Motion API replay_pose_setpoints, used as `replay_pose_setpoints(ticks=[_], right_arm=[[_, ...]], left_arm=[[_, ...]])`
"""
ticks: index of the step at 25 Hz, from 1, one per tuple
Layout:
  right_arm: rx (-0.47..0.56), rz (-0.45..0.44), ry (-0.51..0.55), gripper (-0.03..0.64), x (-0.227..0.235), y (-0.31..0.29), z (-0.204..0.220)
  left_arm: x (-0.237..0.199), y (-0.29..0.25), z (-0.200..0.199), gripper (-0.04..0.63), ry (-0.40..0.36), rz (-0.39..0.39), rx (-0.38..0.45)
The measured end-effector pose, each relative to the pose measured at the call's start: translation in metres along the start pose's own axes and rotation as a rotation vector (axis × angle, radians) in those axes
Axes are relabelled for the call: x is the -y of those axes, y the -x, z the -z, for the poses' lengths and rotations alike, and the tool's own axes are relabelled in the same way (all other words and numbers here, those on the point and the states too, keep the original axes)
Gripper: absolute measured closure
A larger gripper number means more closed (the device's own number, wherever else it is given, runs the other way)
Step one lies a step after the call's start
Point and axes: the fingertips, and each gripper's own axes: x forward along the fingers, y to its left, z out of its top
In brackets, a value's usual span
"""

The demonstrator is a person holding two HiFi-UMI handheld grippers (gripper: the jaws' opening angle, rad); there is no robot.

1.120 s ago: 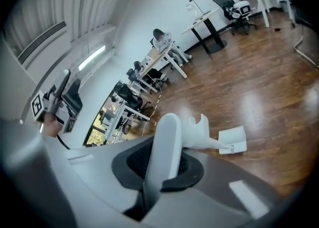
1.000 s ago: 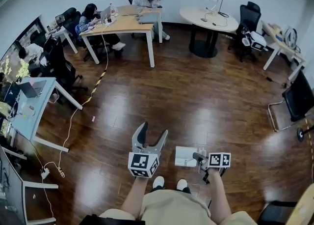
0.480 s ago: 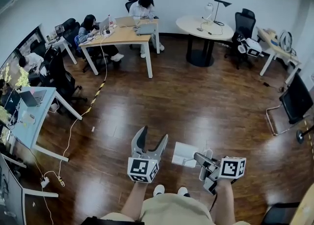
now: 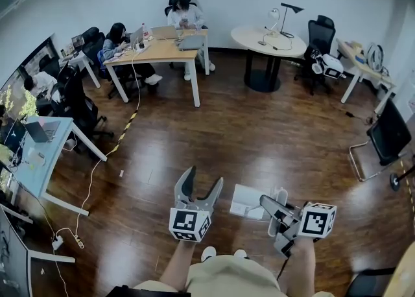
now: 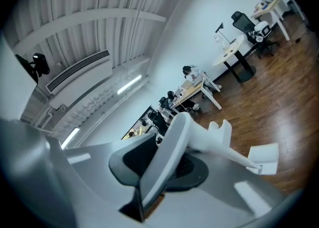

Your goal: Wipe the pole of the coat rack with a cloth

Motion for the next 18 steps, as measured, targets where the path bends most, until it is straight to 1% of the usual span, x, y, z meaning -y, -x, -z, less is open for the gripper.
replay_pose_setpoints(ticks=[5, 10, 13, 16, 18], right_arm=[[0.012, -0.013, 0.001, 0.56, -0.005, 0.001, -0.006], [0.002, 0.017, -0.002, 0.557, 0.015, 0.002, -0.002], [-0.032, 0.088, 0.01, 0.552, 0.047, 0.004, 0.002], [-0.063, 0.173, -0.001, 0.545, 0.096, 0.011, 0.01], [-0.102, 0.21, 0.001, 0.543, 0.13, 0.016, 0.02]], left_arm=[[-0.002, 0.001, -0.001, 0.279, 0.001, -0.003, 0.005], [-0.001, 0.001, 0.001, 0.279, 0.008, 0.002, 0.001], [0.001, 0.0, 0.004, 0.281, 0.006, 0.007, -0.006], [0.005, -0.001, 0.007, 0.282, -0.013, 0.009, -0.014], [0.008, -0.002, 0.009, 0.282, -0.016, 0.014, -0.02]])
